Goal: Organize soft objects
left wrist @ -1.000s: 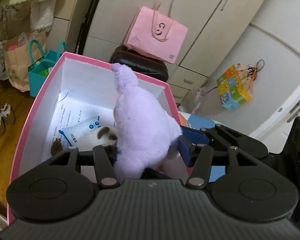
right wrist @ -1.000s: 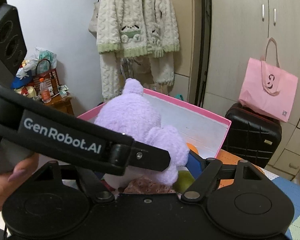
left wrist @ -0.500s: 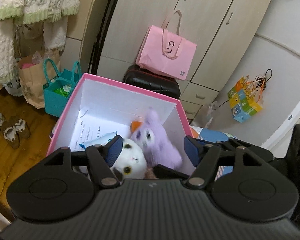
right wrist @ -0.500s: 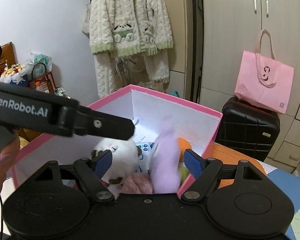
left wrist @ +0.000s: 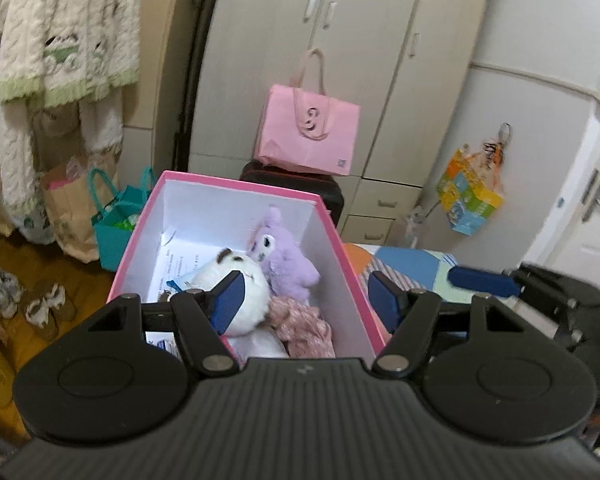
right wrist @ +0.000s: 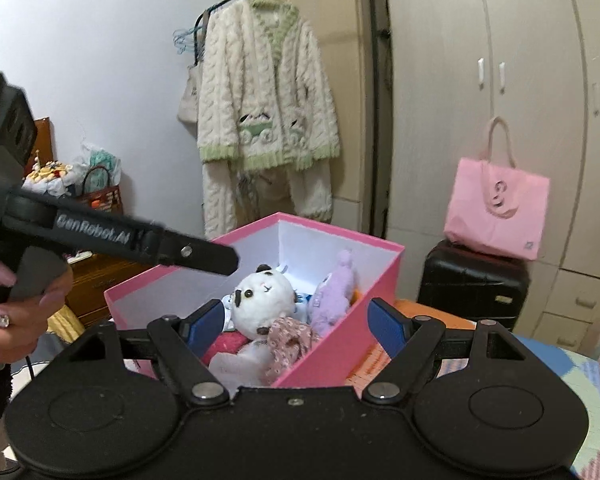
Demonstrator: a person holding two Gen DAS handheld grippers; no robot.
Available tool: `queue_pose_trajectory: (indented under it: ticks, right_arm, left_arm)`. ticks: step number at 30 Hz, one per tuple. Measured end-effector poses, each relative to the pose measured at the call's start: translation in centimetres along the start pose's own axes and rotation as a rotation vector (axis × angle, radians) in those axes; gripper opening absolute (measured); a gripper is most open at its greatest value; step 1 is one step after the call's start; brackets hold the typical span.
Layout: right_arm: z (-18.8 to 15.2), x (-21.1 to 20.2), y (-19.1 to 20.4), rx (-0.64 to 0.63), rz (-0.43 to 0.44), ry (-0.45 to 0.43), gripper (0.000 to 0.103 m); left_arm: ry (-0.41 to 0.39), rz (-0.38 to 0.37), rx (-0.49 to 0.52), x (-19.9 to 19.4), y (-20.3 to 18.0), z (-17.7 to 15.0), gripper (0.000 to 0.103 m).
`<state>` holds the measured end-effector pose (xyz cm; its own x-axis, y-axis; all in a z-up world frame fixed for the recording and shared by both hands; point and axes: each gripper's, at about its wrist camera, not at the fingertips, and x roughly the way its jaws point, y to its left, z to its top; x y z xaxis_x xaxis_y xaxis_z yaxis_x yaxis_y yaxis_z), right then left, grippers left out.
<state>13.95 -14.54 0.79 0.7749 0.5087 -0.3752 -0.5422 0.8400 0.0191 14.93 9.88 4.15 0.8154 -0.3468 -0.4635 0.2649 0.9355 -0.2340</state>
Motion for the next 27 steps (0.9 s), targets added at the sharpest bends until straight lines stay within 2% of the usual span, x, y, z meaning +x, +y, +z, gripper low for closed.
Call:
queue_pose_trajectory:
  ticks: [3, 9, 17, 27]
  right_arm:
    - [-0.9, -1.7, 0.0, 0.013, -0.047, -0.004, 0.083]
    - [-2.0, -4.6, -0.5, 0.036, -0.116, -0.018, 0.084]
    - [-4.6, -7.4, -1.2, 0.07, -0.168, -0.015, 0.084]
    - [-5.6, -8.7, -1.4, 0.136, -0.305, -0.015, 0.093]
  left_arm:
    - [-0.007, 0.033, 0.02, -0.7, -0.9, -1.4, 0.068]
    - [-0.04, -0.014, 0.006, -2.3, -2.3, -2.7, 0.067]
    - [-0.047, -0.006, 0.028, -3.4, -4.4, -4.9, 0.068]
    - [-0.048, 0.012, 0.062, -4.5, -5.9, -6.7, 0.07]
